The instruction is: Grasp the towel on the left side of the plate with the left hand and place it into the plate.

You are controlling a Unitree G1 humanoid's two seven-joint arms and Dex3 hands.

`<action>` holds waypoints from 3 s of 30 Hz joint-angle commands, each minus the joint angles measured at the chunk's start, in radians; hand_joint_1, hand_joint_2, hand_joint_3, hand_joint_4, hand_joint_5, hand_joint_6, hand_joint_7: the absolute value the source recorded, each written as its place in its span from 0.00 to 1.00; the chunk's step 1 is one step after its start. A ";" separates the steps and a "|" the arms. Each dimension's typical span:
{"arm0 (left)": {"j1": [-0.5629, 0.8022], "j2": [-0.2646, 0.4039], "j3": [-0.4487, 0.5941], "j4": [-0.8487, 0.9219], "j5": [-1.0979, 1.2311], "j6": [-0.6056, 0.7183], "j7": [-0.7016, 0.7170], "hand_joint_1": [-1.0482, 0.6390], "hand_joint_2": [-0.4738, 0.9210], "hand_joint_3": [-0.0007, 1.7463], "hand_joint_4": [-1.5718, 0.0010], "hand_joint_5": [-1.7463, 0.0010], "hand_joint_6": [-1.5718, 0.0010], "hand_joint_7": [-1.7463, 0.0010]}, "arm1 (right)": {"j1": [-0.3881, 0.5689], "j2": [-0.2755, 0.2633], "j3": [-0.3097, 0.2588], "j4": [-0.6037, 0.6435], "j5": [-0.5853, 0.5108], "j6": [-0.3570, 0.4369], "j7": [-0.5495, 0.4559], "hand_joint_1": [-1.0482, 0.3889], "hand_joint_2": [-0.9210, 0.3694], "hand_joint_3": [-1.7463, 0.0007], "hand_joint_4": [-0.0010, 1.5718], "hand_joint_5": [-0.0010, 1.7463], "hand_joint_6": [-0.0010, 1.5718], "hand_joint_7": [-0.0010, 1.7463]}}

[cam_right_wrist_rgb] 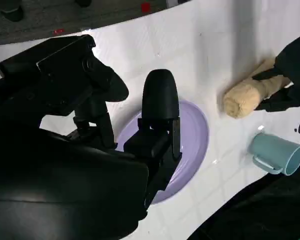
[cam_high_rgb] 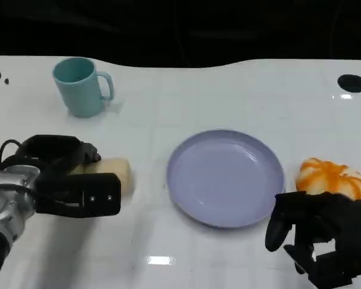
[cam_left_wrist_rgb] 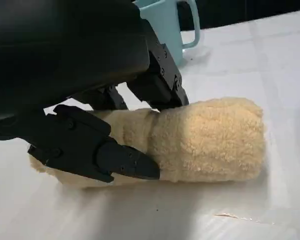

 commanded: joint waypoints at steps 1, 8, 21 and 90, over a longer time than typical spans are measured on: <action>0.028 0.021 0.008 -0.006 -0.017 -0.056 0.046 0.52 0.98 0.15 0.51 0.05 0.44 0.50 | 0.003 -0.010 -0.008 -0.009 -0.004 0.002 -0.001 0.74 0.28 0.38 0.45 0.95 0.44 0.81; 0.090 0.046 0.047 -0.156 -0.030 -0.061 0.104 0.52 0.80 0.46 0.44 0.00 0.53 0.12 | -0.001 -0.011 -0.006 -0.009 -0.006 0.004 0.000 0.74 0.28 0.38 0.46 0.95 0.44 0.80; 0.177 0.010 0.094 -0.477 -0.029 0.024 0.139 0.50 0.85 0.35 0.45 0.00 0.64 0.00 | 0.006 -0.012 -0.016 -0.002 0.006 -0.004 0.006 0.74 0.28 0.38 0.45 0.96 0.44 0.81; 0.381 -0.110 0.268 -1.165 -0.434 0.385 -0.555 0.42 1.00 0.12 0.72 0.59 0.64 0.94 | -0.018 -0.008 0.017 0.002 -0.023 0.000 0.002 0.74 0.27 0.39 0.45 0.97 0.44 0.82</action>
